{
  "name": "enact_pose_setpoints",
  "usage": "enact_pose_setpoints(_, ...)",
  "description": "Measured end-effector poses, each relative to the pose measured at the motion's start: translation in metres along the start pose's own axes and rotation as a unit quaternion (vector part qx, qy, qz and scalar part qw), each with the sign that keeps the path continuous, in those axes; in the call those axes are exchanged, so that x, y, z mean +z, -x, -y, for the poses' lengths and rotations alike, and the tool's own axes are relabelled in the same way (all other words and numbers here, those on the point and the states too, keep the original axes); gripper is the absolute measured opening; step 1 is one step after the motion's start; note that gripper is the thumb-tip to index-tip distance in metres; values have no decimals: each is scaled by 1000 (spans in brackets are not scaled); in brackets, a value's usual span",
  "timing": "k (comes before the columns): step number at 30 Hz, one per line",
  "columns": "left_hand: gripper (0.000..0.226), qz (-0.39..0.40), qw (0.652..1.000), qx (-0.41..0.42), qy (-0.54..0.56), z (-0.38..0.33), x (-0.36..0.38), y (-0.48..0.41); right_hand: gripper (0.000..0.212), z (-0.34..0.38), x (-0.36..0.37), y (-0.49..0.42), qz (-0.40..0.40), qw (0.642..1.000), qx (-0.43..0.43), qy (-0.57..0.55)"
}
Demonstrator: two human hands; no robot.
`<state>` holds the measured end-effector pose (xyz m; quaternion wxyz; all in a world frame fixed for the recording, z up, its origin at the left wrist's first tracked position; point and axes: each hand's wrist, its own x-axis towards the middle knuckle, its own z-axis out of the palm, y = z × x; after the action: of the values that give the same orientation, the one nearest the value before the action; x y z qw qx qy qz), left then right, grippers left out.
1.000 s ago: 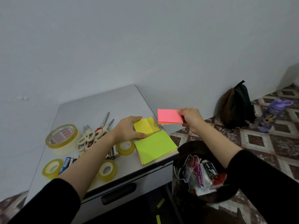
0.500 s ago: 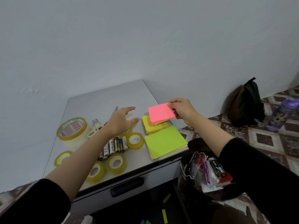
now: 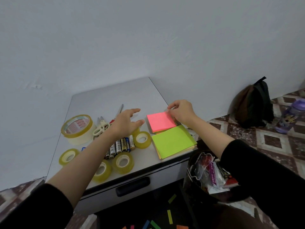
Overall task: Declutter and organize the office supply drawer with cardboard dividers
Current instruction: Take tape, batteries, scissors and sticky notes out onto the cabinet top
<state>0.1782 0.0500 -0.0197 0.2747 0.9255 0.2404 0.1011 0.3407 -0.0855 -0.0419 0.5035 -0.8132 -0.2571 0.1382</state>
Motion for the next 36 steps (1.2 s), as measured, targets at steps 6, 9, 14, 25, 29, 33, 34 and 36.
enact_pose_setpoints(6, 36, -24, 999, -17, 20, -8, 6, 0, 17, -1, -3, -6, -4, 995, 21, 97)
enact_pose_setpoints(9, 24, -9, 998, -29, 61, -19, 8, -3, 24, -1, -7, -6, 42, 992, 69, 93)
enact_pose_setpoints(14, 24, 23, 999, -34, 20, -29, 11, -5, 22, 3, -12, 3, 60, 992, 111, 2)
enact_pose_setpoints(25, 10, 33, 998, -34, 42, -34, 16, -4, 27, 6, -14, 6, 90, 990, 88, 63)
enact_pose_setpoints(29, 31, 41, 998, -45, 19, -39, 17, -3, 27, 2, -15, 5, 84, 991, 91, 52)
enact_pose_setpoints(33, 42, 27, 998, -48, 16, -38, 14, 4, 25, 4, -19, 13, 24, 996, 62, 64)
enact_pose_setpoints(34, 40, 18, 999, -45, 19, -37, 12, 9, 22, 5, -21, 18, 2, 997, 43, 68)
enact_pose_setpoints(36, 33, -9, 999, -30, 30, -36, 7, 24, 13, 12, -26, 34, -21, 998, -2, 64)
